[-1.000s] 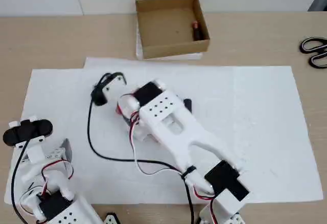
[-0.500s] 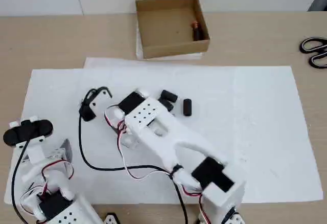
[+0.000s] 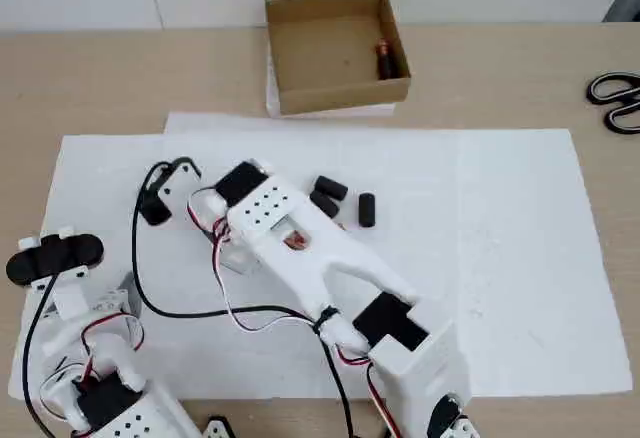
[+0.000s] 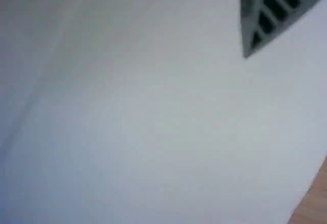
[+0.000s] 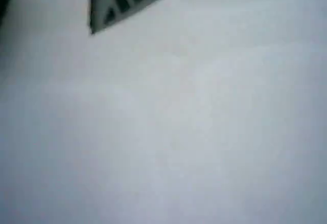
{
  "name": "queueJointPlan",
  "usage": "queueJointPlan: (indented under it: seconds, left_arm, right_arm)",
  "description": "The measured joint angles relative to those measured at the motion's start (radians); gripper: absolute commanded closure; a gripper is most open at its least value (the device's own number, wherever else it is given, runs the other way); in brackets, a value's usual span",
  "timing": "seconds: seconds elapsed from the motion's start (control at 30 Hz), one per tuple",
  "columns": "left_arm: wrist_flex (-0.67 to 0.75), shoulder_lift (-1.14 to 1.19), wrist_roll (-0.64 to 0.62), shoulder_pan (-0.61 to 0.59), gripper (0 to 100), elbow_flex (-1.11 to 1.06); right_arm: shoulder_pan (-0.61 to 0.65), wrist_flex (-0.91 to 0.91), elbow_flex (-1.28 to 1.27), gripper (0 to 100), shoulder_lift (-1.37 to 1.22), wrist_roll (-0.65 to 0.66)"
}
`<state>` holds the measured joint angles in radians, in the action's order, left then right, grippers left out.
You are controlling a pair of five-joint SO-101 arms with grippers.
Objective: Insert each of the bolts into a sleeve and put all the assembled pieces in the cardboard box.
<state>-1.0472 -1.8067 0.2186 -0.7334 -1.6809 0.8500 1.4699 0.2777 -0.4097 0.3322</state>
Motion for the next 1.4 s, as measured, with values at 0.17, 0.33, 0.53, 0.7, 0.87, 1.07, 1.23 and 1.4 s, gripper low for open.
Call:
queueJointPlan:
  seconds: [0.17, 0.33, 0.53, 0.7, 0.87, 1.07, 1.23, 1.4]
  left_arm:
    - [0.000, 0.000, 0.000, 0.000, 68, 0.000]
    - [0.000, 0.000, 0.000, 0.000, 68, 0.000]
    - [0.000, 0.000, 0.000, 0.000, 68, 0.000]
    - [0.000, 0.000, 0.000, 0.000, 68, 0.000]
    - [0.000, 0.000, 0.000, 0.000, 68, 0.000]
    - [0.000, 0.000, 0.000, 0.000, 68, 0.000]
    - [0.000, 0.000, 0.000, 0.000, 68, 0.000]
    - [0.000, 0.000, 0.000, 0.000, 68, 0.000]
  right_arm:
    - [-0.002, 0.041, 0.061, 88.0, -0.006, 0.000]
    - [-0.034, 0.041, 0.064, 87.9, -0.041, 0.000]
    - [-0.049, 0.018, 0.066, 87.9, -0.140, 0.000]
    - [-0.051, 0.011, 0.084, 87.9, -0.175, 0.000]
    - [-0.052, 0.011, 0.097, 87.9, -0.198, 0.000]
    - [-0.052, 0.011, 0.110, 87.9, -0.227, 0.000]
    - [-0.052, 0.011, 0.117, 88.4, -0.236, 0.000]
    - [-0.052, 0.011, 0.117, 90.2, -0.236, 0.000]
